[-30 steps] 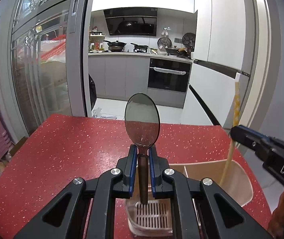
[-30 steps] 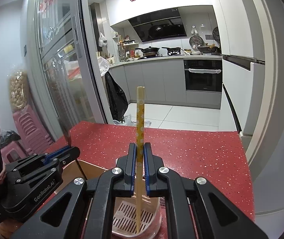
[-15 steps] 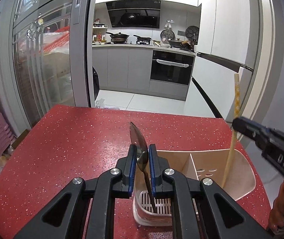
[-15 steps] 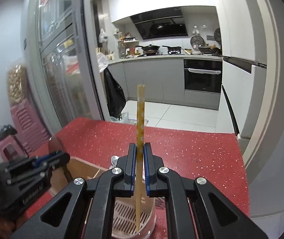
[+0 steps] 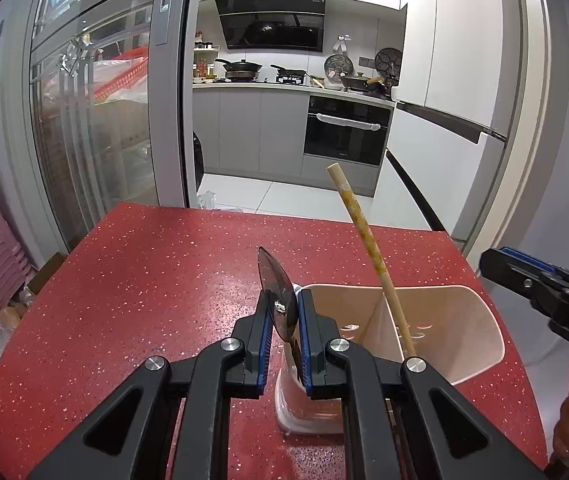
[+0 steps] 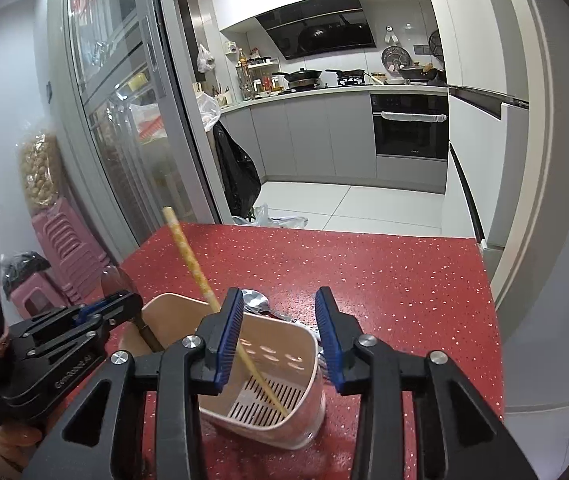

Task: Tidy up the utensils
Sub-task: 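Open the right tool releasing the chopstick while the left tool releases the spoon, then move both open tools back down toward the remaining utensils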

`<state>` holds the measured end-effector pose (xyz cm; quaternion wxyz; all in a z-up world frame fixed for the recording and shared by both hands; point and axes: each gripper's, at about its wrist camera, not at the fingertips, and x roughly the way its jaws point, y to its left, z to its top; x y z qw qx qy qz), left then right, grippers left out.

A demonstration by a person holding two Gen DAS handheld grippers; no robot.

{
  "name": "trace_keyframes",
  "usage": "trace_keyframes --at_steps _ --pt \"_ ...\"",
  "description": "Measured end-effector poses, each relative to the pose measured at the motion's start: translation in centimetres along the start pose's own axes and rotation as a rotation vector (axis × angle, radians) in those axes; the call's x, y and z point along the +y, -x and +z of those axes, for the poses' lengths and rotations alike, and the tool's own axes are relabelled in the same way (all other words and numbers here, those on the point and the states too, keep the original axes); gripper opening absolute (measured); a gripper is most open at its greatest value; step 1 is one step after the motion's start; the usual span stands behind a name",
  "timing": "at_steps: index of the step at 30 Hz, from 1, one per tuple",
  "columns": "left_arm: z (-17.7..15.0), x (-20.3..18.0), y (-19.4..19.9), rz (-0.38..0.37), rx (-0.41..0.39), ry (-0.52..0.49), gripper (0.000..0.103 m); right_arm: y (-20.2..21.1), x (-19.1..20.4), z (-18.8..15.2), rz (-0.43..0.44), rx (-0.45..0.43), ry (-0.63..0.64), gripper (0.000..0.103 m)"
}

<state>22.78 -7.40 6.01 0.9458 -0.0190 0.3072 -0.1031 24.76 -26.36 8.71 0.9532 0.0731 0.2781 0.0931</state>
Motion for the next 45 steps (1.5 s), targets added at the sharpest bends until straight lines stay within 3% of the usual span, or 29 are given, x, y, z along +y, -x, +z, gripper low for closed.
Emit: trace_keyframes --at_steps 3,5,6,8,14,19,21,24,27,32,36,45 --pt "0.0 0.0 -0.7 -0.008 0.034 -0.010 0.037 0.7 0.3 -0.3 0.008 0.003 -0.005 0.043" --pt "0.1 0.2 -1.0 -0.014 0.052 -0.003 0.068 1.2 0.4 -0.6 0.012 0.004 -0.009 0.044" --pt "0.2 0.3 -0.9 -0.007 0.047 0.011 0.103 1.5 0.5 -0.8 0.014 0.003 -0.011 0.044" --pt "0.3 0.4 0.0 0.003 -0.009 0.021 0.103 2.1 0.4 -1.1 0.017 0.001 -0.016 0.045" --pt "0.5 -0.3 1.6 0.023 -0.035 -0.024 0.103 3.4 0.0 -1.8 0.024 0.015 -0.064 0.052" --pt "-0.8 -0.3 3.4 0.025 -0.006 -0.050 0.103 5.1 -0.5 -2.9 0.019 0.044 -0.101 0.083" --pt "-1.7 0.0 3.8 0.015 0.034 -0.061 0.103 5.8 -0.6 -3.6 0.021 0.063 -0.118 0.085" --pt "-4.1 0.9 4.9 0.030 0.086 -0.063 0.103 6.6 -1.1 -5.2 0.007 0.116 -0.147 0.103" --pt "-7.0 2.4 6.2 0.044 0.140 -0.029 0.103 7.2 -1.4 -7.2 0.005 0.170 -0.178 0.103" --pt "-11.5 4.7 7.7 0.099 0.214 0.009 0.103 7.2 -1.3 -11.0 -0.088 0.333 -0.172 0.103" --pt "-14.9 6.4 8.1 0.130 0.280 0.028 0.103 7.6 -2.4 -14.5 -0.100 0.415 -0.260 0.103" --pt "-19.5 10.0 7.7 0.192 0.374 0.105 0.103 7.9 -2.3 -18.8 -0.135 0.493 -0.301 0.103"
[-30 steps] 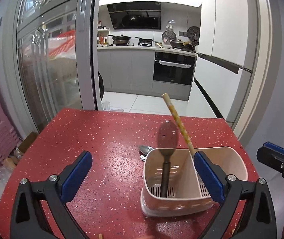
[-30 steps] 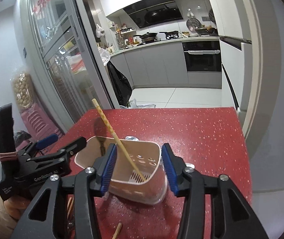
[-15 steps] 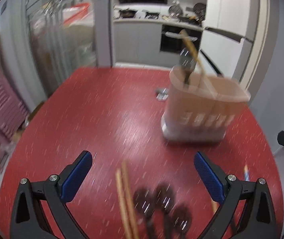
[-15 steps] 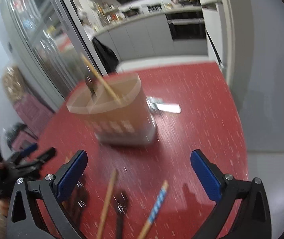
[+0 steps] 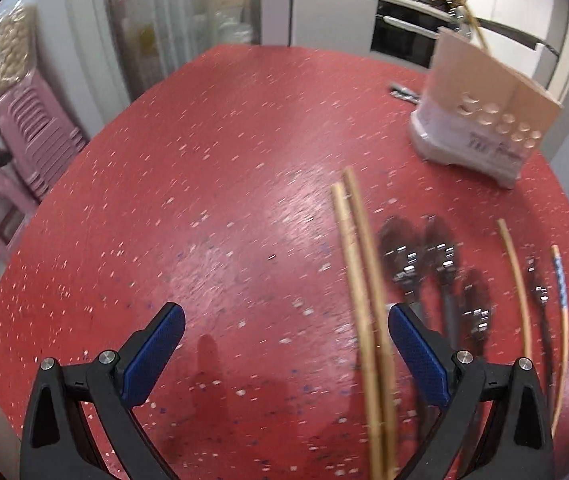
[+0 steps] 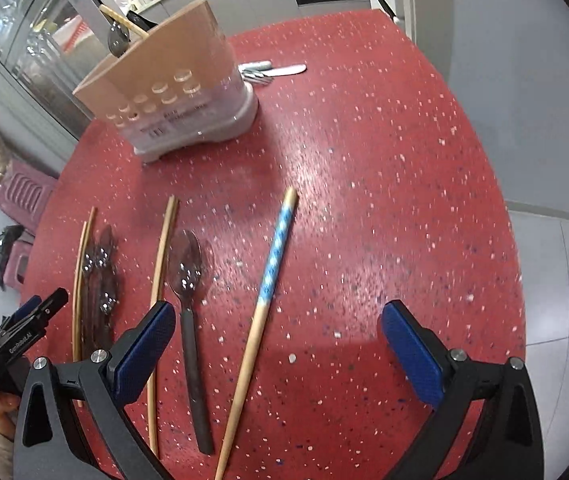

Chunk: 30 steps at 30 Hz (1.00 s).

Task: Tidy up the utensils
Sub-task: 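Move both open tools back down toward the remaining utensils, then grasp the blue-dotted chopstick with the right tool while the left tool grasps a plain wooden chopstick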

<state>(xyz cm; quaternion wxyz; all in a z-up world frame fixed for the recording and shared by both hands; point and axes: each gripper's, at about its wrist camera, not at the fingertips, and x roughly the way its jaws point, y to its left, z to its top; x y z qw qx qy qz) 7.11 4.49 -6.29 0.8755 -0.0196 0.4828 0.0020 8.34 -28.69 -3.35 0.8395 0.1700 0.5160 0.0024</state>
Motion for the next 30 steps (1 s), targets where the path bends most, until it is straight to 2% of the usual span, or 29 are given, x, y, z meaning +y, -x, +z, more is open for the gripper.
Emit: trace_keyframes --at_steps 9,12,16,19,25,30 --pt "-0.1 0.6 -1.1 0.016 0.015 0.003 0.103 -1.1 0.7 -0.1 -0.063 -0.008 0.014 0.102" --pt "0.3 0.5 -1.3 0.007 0.018 0.009 0.103 -1.7 0.9 0.2 -0.087 -0.002 0.015 0.095" --pt "1.1 0.2 -1.9 0.007 0.016 0.001 0.103 -2.5 1.2 0.5 -0.116 0.011 0.030 0.079" --pt "1.2 0.3 -1.8 0.008 0.016 0.000 0.103 -2.8 1.8 0.7 -0.150 0.006 0.068 0.072" --pt "1.3 0.1 -1.8 -0.018 0.026 -0.005 0.103 -3.0 2.1 0.7 -0.162 0.006 0.093 0.071" --pt "1.6 -0.4 -2.0 0.005 0.022 -0.024 0.103 -3.1 2.3 0.6 -0.173 0.007 0.110 0.071"
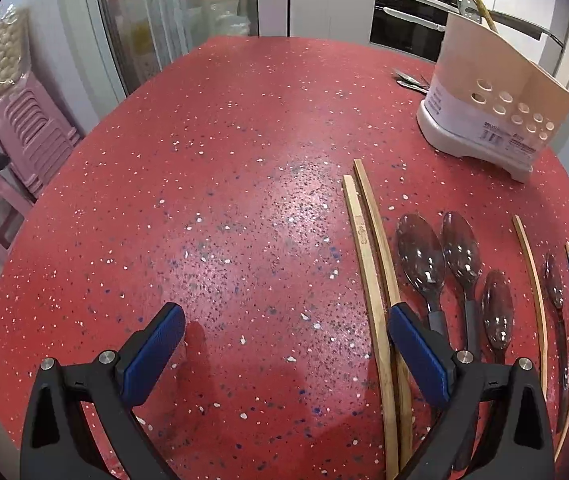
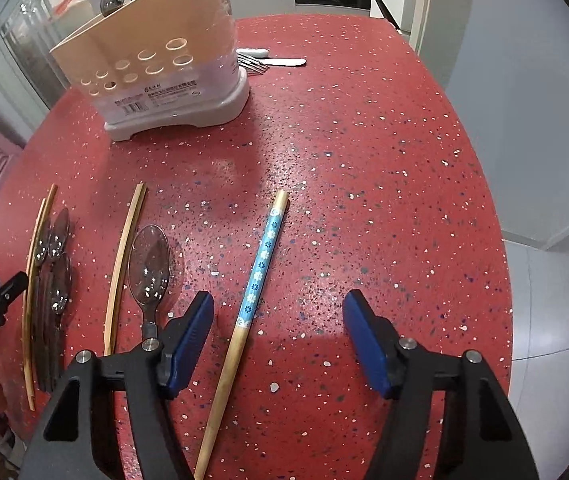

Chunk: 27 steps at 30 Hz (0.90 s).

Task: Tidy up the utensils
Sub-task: 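Grasp the blue-dotted chopstick with the right tool while the left tool grasps a plain wooden chopstick, then lift both chopsticks and lower them into the beige utensil holder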

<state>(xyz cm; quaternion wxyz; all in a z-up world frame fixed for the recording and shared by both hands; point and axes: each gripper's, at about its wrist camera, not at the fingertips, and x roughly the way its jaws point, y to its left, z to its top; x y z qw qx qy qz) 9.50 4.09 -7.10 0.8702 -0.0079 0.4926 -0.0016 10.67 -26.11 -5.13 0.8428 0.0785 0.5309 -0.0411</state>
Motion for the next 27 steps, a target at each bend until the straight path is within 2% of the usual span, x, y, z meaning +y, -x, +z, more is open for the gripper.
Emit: trace_keyframes --at_steps 5,8,11,15,17,20,22,23,24,25,27 --pt "0.3 0.2 -0.3 -0.006 0.013 0.004 0.103 0.0 0.4 -0.1 -0.016 0.004 0.018 0.071" --pt "0.4 -0.4 -0.8 0.017 0.035 -0.038 0.103 -0.1 1.0 0.1 -0.026 0.017 0.041 0.071" --pt "1.0 -0.4 -0.9 0.008 0.038 -0.051 0.103 -0.5 1.5 0.5 -0.045 0.033 0.076 0.071" --pt "1.9 -0.6 -1.3 -0.029 0.078 -0.051 0.103 -0.7 2.2 1.0 -0.052 0.042 0.111 0.062" --pt "2.4 -0.7 -1.1 -0.048 0.089 -0.078 0.103 -0.7 2.3 1.1 -0.041 0.049 0.123 0.054" --pt "3.1 -1.9 -0.7 -0.079 0.101 -0.141 0.086 -0.6 2.4 1.2 -0.031 0.052 0.133 0.033" --pt "3.3 -2.8 -0.4 -0.103 0.112 -0.190 0.066 -0.5 2.4 1.3 -0.014 0.055 0.137 0.015" --pt "3.4 -3.1 -0.2 -0.116 0.113 -0.208 0.060 -0.5 2.3 1.3 -0.016 0.054 0.141 0.013" --pt "3.4 -3.5 -0.1 -0.130 0.111 -0.226 0.043 -0.5 2.2 1.3 -0.008 0.051 0.144 0.012" --pt "3.4 -3.8 0.0 -0.126 0.108 -0.236 0.034 -0.5 2.1 1.2 -0.002 0.047 0.144 0.010" --pt "3.3 -4.0 0.2 -0.132 0.095 -0.229 0.031 -0.4 1.7 1.1 0.024 0.044 0.132 0.008"
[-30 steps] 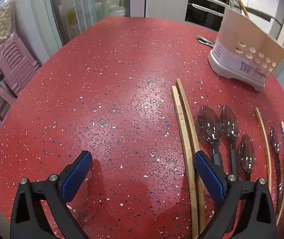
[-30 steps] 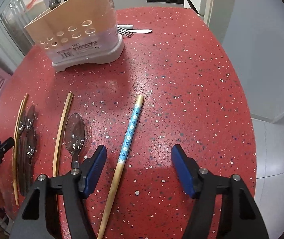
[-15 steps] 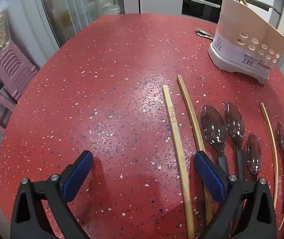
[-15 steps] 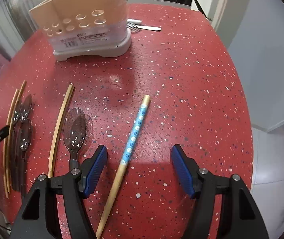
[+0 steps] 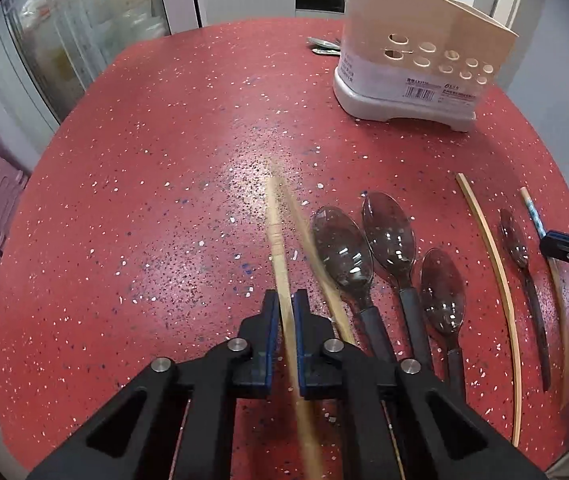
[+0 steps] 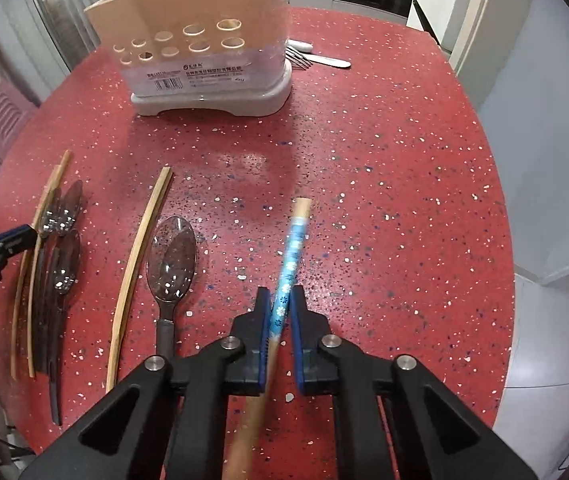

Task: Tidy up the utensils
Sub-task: 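Lift both chopsticks and lower them into the beige utensil holder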

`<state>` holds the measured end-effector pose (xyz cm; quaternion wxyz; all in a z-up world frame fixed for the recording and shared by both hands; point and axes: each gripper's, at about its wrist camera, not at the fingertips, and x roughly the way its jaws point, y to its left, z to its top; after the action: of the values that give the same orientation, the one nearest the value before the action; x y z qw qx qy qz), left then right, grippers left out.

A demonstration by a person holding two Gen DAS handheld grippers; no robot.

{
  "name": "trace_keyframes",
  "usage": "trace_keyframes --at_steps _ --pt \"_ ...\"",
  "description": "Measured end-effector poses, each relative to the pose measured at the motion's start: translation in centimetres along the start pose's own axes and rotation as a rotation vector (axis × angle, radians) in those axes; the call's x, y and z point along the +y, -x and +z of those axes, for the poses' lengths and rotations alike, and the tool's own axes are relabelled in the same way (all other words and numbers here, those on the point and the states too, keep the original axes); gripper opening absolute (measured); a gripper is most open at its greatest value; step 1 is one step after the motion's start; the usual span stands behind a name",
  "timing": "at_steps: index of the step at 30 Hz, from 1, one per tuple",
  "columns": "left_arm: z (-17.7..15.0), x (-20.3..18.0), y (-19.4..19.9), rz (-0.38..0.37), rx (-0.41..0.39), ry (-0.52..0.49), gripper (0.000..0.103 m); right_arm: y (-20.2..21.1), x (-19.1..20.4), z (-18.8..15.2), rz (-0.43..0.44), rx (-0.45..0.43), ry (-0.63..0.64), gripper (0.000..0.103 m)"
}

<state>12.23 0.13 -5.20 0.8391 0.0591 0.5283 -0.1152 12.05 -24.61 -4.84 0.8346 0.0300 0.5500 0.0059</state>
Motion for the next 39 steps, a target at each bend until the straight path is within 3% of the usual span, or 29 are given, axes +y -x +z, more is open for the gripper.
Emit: trace_keyframes --at_steps 10,16,27,39 --pt "-2.8 0.7 5.6 -0.068 -0.208 0.131 0.031 3.4 -1.6 -1.9 0.147 -0.148 -0.048 0.008" --pt "-2.5 1.2 9.4 -0.086 -0.315 0.167 0.031 7.3 -1.4 -2.0 0.247 -0.275 -0.047 0.008" --pt "2.0 -0.4 16.1 -0.154 -0.488 0.152 0.031 14.4 -1.1 1.4 0.307 -0.470 -0.018 0.008" --pt "9.4 -1.7 19.7 -0.190 -0.636 0.140 0.031 19.0 -1.1 8.5 0.305 -0.623 0.001 0.008"
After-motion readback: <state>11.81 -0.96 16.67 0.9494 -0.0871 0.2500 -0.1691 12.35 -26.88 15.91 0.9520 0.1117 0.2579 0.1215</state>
